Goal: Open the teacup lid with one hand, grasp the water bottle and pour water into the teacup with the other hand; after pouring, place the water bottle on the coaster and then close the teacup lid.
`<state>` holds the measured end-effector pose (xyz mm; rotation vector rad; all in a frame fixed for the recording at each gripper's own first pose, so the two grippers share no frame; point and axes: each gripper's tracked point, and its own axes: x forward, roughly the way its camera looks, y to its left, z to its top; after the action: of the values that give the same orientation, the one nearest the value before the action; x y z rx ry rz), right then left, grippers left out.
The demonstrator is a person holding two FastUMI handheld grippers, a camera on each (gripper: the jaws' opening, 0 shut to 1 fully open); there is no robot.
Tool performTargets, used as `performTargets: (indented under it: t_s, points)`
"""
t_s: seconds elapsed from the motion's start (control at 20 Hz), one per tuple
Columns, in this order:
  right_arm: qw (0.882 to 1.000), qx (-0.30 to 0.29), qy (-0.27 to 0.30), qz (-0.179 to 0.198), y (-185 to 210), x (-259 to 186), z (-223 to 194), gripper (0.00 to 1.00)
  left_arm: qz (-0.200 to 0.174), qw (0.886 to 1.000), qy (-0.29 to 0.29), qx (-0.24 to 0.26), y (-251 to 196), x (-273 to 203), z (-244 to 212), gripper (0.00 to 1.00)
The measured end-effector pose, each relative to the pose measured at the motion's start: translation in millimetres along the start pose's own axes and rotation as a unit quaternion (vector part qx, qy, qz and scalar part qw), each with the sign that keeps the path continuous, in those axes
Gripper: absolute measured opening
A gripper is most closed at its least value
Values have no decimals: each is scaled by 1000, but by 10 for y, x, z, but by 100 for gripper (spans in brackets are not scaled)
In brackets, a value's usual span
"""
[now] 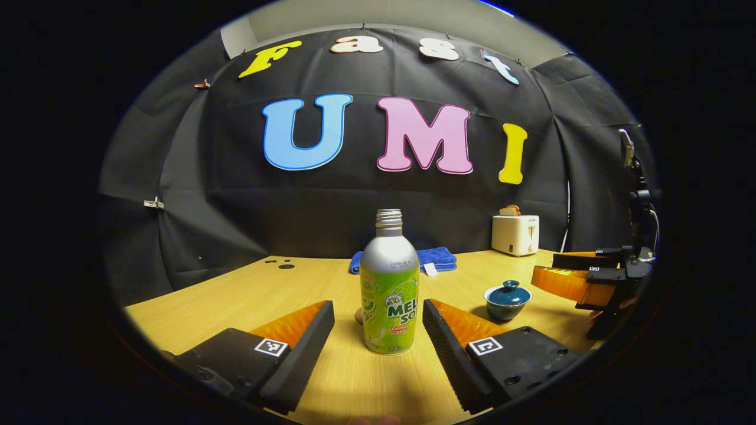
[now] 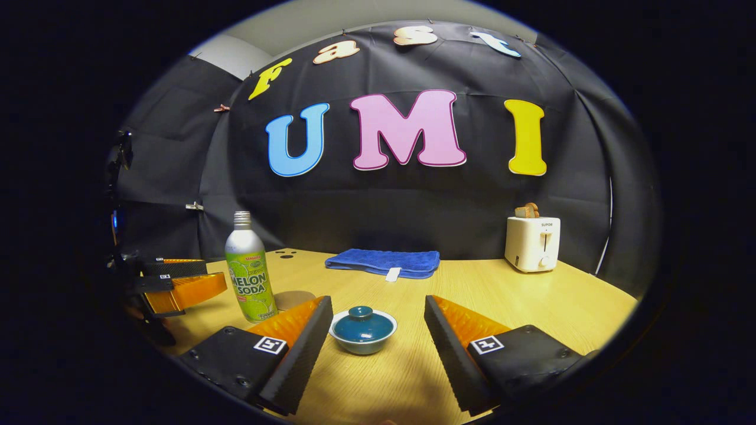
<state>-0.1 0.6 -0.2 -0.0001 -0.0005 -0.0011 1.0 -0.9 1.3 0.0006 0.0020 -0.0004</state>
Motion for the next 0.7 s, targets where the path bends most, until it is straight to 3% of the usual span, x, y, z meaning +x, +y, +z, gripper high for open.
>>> performTargets:
  t_s: [0.4,0.7]
  points:
    - [1000,0,0,1,4,-1,1,97,0,1000,0,0,-3,6,2,95]
    - [1000,1,7,26,214,247,-36,97,0,1000,0,-1,-6,13,2,95]
